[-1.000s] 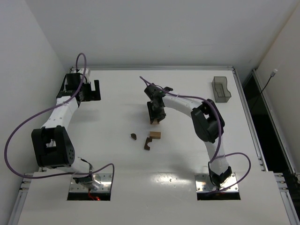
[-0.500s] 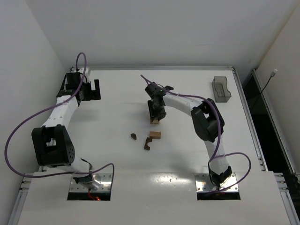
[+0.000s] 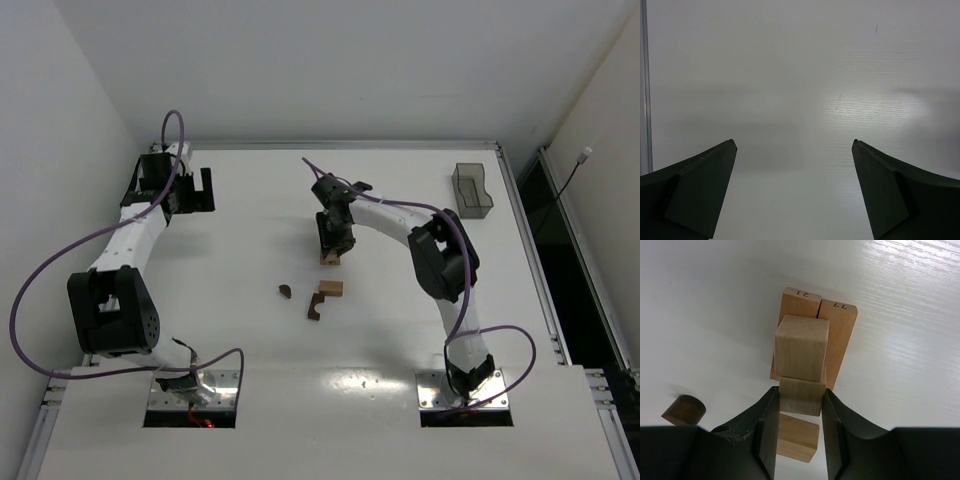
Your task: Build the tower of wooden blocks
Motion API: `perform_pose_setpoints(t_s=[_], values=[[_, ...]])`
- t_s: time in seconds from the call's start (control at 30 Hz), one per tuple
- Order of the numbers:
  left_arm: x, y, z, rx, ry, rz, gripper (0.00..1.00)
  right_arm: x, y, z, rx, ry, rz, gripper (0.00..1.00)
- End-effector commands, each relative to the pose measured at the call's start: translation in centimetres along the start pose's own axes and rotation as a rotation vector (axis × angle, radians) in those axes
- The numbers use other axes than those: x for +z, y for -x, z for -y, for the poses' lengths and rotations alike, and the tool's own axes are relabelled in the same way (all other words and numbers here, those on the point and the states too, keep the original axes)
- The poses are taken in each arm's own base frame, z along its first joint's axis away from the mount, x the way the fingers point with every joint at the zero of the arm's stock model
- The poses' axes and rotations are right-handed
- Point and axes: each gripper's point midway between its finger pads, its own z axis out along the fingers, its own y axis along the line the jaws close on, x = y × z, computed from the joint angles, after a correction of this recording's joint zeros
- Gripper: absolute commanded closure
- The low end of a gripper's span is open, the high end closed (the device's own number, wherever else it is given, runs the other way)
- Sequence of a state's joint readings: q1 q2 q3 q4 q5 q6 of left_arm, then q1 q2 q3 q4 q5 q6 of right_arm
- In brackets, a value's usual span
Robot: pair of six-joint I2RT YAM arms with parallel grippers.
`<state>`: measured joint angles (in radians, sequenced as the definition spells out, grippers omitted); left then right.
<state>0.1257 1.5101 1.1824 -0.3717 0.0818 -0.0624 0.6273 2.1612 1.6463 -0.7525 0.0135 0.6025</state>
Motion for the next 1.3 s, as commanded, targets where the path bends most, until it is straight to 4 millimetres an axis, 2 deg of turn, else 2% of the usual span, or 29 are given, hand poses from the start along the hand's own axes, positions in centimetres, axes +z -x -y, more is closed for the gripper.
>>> perform_pose_setpoints(t_s=[0.0, 0.07, 0.17, 0.2, 0.27, 0.3, 0.4, 0.53, 0.57, 0.6, 0.63, 0.67, 0.7, 0.77, 0.8, 0.83, 0.9, 0.93, 0.97, 1.0, 1.1, 1.2, 1.27], values=[[-0.1, 1.9, 0.2, 0.006, -0.002, 0.046, 0.0, 0.8, 0.9, 0.3, 0.014, 0.013, 0.003, 0.74], [-0.1, 1.9, 0.2, 0.006, -0.002, 0.046, 0.0, 0.9, 1.1, 0.2, 0.005, 0.017, 0.011, 0.7], [-0.1, 1.9, 0.2, 0.006, -0.002, 0.046, 0.0, 0.9, 1.0, 0.1, 0.005, 0.026, 0.007, 0.59], [-0.1, 1.9, 0.2, 0.006, -0.002, 0.046, 0.0, 0.8, 0.9, -0.1, 0.005, 0.034, 0.003, 0.52], [-0.1, 1.9, 0.2, 0.006, -0.002, 0.046, 0.0, 1.0, 0.7, -0.1, -0.006, 0.045, -0.002, 0.44], [-0.1, 1.9, 0.2, 0.006, -0.002, 0.046, 0.0, 1.0, 0.7, -0.1, -0.006, 0.045, -0.002, 0.37], [-0.1, 1.9, 0.2, 0.006, -0.002, 0.046, 0.0, 1.0, 0.7, -0.6, -0.031, 0.075, -0.005, 0.29], [-0.4, 2.1, 0.3, 0.016, -0.011, 0.055, 0.0, -0.5, 0.9, -1.6, -0.114, 0.109, 0.037, 0.26], [-0.2, 1.7, 0.5, 0.016, -0.022, 0.045, 0.0, -1.5, 0.7, -1.5, -0.126, 0.116, 0.054, 0.24], [-0.6, 1.9, 0.5, 0.017, -0.022, 0.055, 0.0, -2.1, 0.8, -2.2, -0.16, 0.145, 0.079, 0.24], [-0.6, 2.2, 0.5, 0.017, -0.021, 0.064, 0.0, -2.8, 0.6, -2.8, -0.19, 0.171, 0.095, 0.23], [-0.6, 2.2, 0.5, 0.017, -0.021, 0.064, 0.0, -2.9, -0.2, -2.4, -0.203, 0.169, 0.094, 0.2], [-0.6, 2.2, 0.5, 0.017, -0.021, 0.064, 0.0, -5.0, 0.2, -3.7, -0.247, 0.202, 0.157, 0.18], [-0.6, 2.2, 0.5, 0.017, -0.021, 0.064, 0.0, -6.1, -0.8, -4.0, -0.294, 0.2, 0.191, 0.15], [-0.4, 1.8, 0.7, 0.017, -0.034, 0.056, 0.0, -6.9, -1.1, -4.0, -0.326, 0.19, 0.211, 0.15], [-0.4, 1.8, 0.7, 0.017, -0.034, 0.055, 0.0, -8.8, -1.3, -4.2, -0.354, 0.196, 0.264, 0.15], [-0.7, 2.0, 0.9, 0.018, -0.044, 0.065, 0.0, -10.9, -1.3, -4.0, -0.402, 0.159, 0.346, 0.15], [-0.6, 1.5, 1.1, 0.017, -0.055, 0.054, 0.0, -11.2, -2.0, -3.7, -0.484, 0.159, 0.372, 0.15], [-1.0, 1.8, 1.1, 0.019, -0.055, 0.066, 0.0, -13.7, -2.4, -4.4, -0.557, 0.213, 0.426, 0.18], [-0.9, 1.4, 1.6, 0.018, -0.08, 0.058, 0.0, -13.6, -3.5, -3.6, -0.674, 0.207, 0.412, 0.19], [-1.2, 0.9, 2.5, 0.025, -0.119, 0.06, 0.0, -13.4, -5.7, -2.6, -0.79, 0.275, 0.345, 0.25], [-1.1, 0.4, 2.5, 0.024, -0.119, 0.049, 0.0, -12.1, -8.4, -0.4, -0.941, 0.336, 0.295, 0.3], [-1.3, 0.2, 3.1, 0.029, -0.136, 0.047, 0.0, -11.9, -9.3, -0.3, -1.081, 0.391, 0.296, 0.31]])
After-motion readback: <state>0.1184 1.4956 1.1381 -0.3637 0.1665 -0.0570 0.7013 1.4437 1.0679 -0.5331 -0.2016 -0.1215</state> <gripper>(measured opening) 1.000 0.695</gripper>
